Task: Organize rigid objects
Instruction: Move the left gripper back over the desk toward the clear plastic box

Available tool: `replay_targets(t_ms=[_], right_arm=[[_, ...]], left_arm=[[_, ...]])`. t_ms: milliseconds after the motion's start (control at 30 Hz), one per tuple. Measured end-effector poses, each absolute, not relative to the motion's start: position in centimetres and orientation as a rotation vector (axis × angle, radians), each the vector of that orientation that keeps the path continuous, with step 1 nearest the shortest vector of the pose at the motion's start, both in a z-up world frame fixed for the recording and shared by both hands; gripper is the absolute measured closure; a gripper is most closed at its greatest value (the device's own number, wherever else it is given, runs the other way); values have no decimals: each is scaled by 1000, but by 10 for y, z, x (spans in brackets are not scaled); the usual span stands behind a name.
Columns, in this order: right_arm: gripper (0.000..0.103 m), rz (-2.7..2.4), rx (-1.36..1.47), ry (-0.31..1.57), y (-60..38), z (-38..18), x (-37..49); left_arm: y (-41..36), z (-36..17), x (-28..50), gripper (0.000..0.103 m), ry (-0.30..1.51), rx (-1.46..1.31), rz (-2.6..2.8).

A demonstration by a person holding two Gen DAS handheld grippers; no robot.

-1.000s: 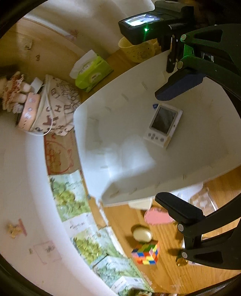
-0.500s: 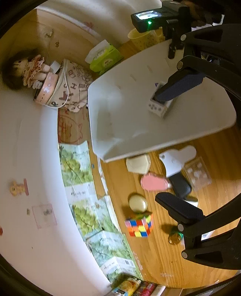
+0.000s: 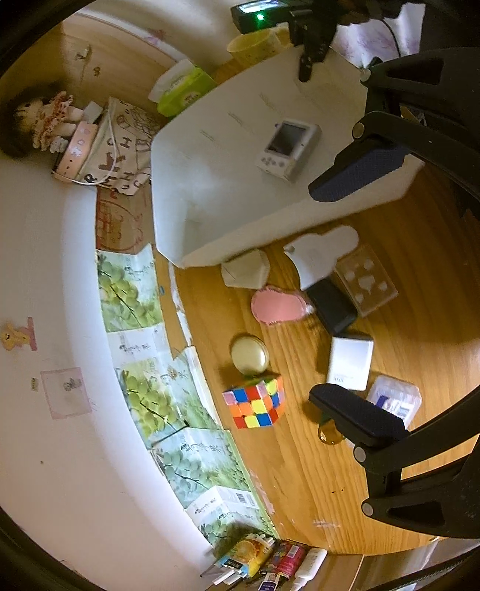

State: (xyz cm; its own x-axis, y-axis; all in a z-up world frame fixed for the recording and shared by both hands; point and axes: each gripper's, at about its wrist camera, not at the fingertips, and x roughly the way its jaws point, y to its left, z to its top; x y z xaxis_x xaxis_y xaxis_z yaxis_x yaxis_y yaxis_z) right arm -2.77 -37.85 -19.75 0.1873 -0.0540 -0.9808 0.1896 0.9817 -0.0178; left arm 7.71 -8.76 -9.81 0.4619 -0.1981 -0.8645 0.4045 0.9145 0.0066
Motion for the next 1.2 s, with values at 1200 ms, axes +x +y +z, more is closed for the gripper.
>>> replay_targets(t_ms=[1200], right_arm=[[96,-147,83,1390,-382,-194,-9]], left_arm=[[-101,-194,125,4,1421,291,-387]])
